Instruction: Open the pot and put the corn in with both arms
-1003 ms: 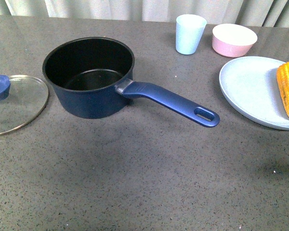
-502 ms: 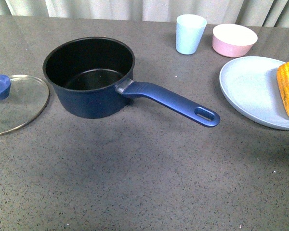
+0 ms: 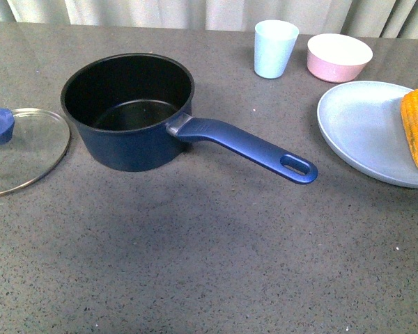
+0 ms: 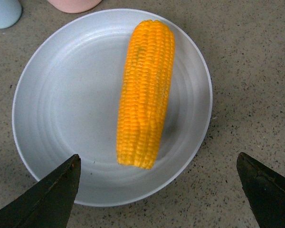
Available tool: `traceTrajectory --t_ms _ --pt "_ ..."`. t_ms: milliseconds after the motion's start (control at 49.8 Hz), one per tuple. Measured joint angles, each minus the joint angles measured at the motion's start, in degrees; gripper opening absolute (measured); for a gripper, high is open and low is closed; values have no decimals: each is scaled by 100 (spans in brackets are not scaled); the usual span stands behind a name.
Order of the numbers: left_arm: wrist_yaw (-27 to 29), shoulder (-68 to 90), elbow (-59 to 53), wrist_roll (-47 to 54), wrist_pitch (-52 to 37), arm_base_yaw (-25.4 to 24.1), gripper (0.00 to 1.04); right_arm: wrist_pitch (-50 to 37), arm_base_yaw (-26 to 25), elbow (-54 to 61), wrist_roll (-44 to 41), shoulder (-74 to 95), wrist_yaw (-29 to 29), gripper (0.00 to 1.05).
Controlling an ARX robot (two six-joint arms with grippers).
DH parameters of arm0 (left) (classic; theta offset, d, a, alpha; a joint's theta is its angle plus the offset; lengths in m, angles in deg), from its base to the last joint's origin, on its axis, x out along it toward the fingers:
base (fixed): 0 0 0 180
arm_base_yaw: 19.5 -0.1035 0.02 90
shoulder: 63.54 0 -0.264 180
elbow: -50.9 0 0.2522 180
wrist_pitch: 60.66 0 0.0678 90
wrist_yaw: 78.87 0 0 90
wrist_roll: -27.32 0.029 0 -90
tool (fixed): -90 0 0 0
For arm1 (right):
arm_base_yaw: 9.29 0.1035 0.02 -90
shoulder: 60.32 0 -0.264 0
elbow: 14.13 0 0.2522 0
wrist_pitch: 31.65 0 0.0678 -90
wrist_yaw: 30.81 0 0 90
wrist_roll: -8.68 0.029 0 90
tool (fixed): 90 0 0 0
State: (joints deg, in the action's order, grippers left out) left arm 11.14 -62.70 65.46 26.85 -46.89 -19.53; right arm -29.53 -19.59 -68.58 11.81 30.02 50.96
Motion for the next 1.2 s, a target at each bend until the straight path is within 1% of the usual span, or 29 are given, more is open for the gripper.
traceTrajectory --t_ms 181,421,762,1124,1164,1204 --pt "0 0 0 2 0 0 96 70 109 -605 -66 850 256 96" --pt "0 0 0 0 0 0 96 39 214 -916 -31 1462 396 96" --pt "0 0 0 2 0 0 96 -28 468 -1445 175 1969 442 96" --pt "0 0 0 0 0 0 96 -2 507 -1788 203 2450 481 96" --pt "0 0 0 0 0 0 96 -2 511 -1805 205 2474 479 95" --pt "0 0 0 2 0 0 96 -2 520 -1827 210 2500 457 89"
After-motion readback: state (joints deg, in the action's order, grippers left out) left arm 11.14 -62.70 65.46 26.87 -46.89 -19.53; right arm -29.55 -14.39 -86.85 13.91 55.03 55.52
